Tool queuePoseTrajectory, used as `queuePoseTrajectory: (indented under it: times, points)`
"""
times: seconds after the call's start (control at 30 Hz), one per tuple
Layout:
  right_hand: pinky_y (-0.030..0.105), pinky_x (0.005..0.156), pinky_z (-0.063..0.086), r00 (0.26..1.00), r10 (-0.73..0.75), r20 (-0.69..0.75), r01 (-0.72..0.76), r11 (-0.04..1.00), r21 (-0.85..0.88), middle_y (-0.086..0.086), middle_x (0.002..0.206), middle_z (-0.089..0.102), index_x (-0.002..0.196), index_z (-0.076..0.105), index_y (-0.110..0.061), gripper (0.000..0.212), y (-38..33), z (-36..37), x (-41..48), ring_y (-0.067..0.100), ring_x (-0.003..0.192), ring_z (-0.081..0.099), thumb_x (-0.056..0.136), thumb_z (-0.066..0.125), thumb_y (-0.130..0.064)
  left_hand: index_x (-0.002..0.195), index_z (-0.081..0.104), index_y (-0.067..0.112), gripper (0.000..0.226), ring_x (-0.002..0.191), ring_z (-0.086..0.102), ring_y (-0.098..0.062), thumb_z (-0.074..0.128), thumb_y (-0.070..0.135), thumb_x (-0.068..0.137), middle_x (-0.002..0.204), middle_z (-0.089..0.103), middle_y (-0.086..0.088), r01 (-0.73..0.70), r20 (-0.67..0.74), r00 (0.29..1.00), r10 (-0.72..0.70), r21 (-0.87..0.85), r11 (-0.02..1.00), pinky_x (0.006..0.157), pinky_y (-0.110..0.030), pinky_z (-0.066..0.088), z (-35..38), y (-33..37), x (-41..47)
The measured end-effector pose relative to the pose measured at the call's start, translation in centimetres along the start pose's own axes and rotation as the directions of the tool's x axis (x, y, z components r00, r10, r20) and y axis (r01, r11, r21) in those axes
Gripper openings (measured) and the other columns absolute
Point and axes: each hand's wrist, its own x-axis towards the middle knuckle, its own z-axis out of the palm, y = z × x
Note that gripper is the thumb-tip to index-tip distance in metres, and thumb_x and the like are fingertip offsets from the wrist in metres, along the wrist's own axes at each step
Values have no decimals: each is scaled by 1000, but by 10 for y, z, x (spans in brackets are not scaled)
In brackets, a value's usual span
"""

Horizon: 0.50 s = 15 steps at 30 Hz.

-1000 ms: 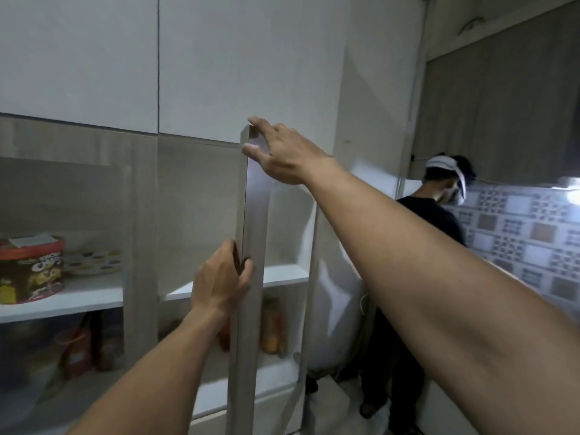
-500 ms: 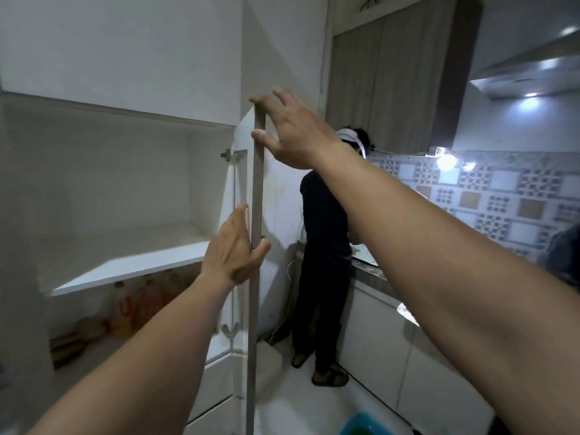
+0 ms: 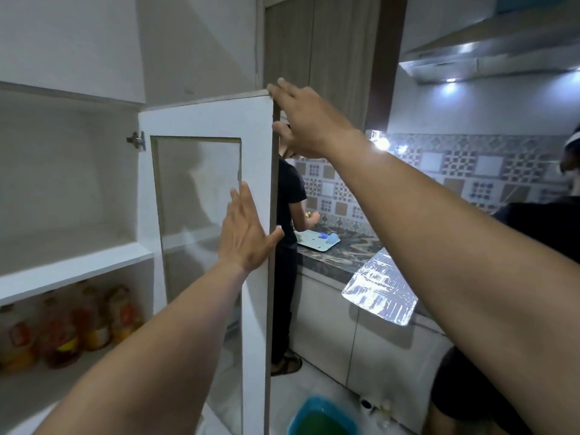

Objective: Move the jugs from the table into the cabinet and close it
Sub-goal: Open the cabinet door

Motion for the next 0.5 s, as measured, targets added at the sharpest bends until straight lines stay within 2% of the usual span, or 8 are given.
queuePoseTrajectory:
  times: [0.2,0.3,0.5]
  points:
    - [51,114,35,998,47,40,-46,999,-24,3,168,15,160,17,-14,65,55,33,6,32,148,26,103,45,-31,154,-12,18,115,148,12,-44,66,56,78,163,1,-24,85,-34,996,-84,38,996,117,-56,21,59,23,30]
    - [53,117,31,995,85,61,-83,996,-25,4,169,10,161,12,-15,67,79,50,12,31,151,21,104,43,-33,154,-11,19,115,148,12,-44,68,55,78,163,2,-23,107,-50,993,-104,59,993,116,-58,21,83,36,47]
    - [52,118,30,992,114,60,-113,993,-21,4,169,7,161,8,-14,69,104,71,16,33,150,22,104,44,-32,153,-16,20,117,149,7,-42,64,59,77,164,-3,-21,129,-41,991,-127,72,989,117,-59,16,112,43,66]
